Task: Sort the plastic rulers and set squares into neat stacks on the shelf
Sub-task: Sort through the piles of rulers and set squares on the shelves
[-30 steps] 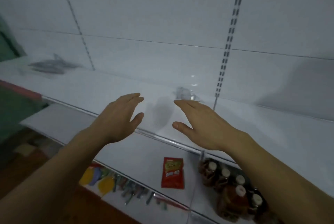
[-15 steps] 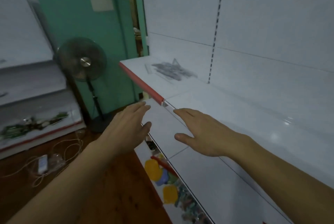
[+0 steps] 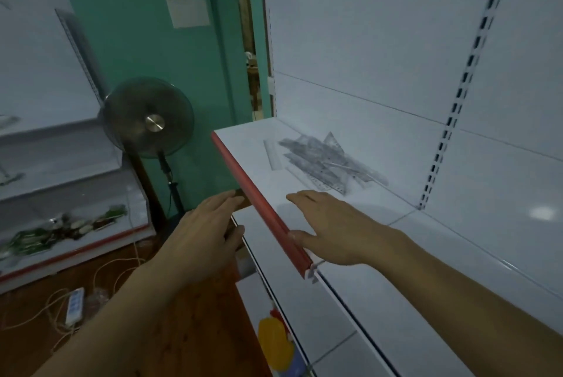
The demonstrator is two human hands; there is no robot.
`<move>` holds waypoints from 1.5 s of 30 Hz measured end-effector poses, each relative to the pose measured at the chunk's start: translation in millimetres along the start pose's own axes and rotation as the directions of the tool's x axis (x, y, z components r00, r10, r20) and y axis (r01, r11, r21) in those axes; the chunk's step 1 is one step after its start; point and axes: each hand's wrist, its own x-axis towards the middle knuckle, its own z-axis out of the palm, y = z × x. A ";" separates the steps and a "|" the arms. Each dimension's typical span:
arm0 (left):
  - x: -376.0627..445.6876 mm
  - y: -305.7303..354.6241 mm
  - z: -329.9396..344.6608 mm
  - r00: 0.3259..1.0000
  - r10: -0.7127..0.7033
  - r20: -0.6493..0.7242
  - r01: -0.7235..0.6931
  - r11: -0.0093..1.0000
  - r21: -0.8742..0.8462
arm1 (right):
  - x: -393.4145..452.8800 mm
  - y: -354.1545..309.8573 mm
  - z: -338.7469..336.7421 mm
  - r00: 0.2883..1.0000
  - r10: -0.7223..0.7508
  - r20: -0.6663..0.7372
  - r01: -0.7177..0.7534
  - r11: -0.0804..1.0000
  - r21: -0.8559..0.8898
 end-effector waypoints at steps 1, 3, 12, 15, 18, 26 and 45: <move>13.0 -7.5 3.8 1.000 0.000 0.012 0.000 1.000 0.001 | 12.5 6.2 3.3 1.000 0.000 0.003 0.000 1.000 0.006; 42.9 -23.0 12.2 0.999 0.014 0.037 -0.014 1.000 -0.008 | 34.8 20.9 10.6 1.000 0.019 0.011 -0.020 1.000 0.023; 193.2 -57.5 61.0 0.977 0.214 0.027 -0.209 0.971 -0.113 | 118.3 87.6 25.6 0.966 0.256 -0.020 -0.257 0.966 -0.015; 249.1 -78.6 77.5 0.924 0.379 0.046 -0.370 0.920 -0.129 | 154.2 102.2 27.3 0.942 0.332 -0.053 -0.334 0.941 -0.051; 307.8 -100.0 83.7 0.860 0.507 0.063 -0.494 0.856 -0.150 | 182.5 117.2 17.0 0.883 0.454 -0.116 -0.461 0.887 -0.039; 419.1 -83.3 113.9 0.660 0.749 0.056 -0.704 0.642 -0.302 | 193.1 136.5 22.2 0.612 0.779 -0.134 -0.784 0.620 0.022; 467.3 -73.4 172.0 0.681 0.637 -0.362 -0.713 0.461 -0.529 | 208.5 160.2 57.5 0.420 0.790 -0.447 -0.837 0.528 0.146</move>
